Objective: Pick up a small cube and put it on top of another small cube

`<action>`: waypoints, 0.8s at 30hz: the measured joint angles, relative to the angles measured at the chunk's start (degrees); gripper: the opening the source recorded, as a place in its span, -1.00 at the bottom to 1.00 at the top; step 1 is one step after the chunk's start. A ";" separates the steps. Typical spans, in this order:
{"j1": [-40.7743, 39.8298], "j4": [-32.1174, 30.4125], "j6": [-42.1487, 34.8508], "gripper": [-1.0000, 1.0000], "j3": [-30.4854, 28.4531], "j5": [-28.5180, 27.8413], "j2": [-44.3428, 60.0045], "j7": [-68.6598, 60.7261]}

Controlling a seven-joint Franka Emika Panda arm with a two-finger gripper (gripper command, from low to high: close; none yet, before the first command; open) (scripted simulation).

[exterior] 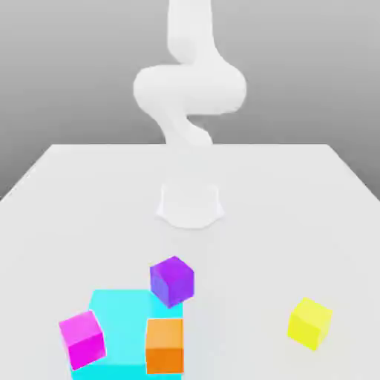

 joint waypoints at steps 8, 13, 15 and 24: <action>5.78 -4.37 7.63 0.00 2.28 0.28 16.95 -6.97; 8.79 -7.03 12.26 0.00 4.33 0.15 27.33 -11.00; 9.87 -8.10 14.12 0.00 5.25 -0.13 31.48 -12.50; 15.44 -12.73 22.65 0.00 8.12 -4.15 50.32 -16.89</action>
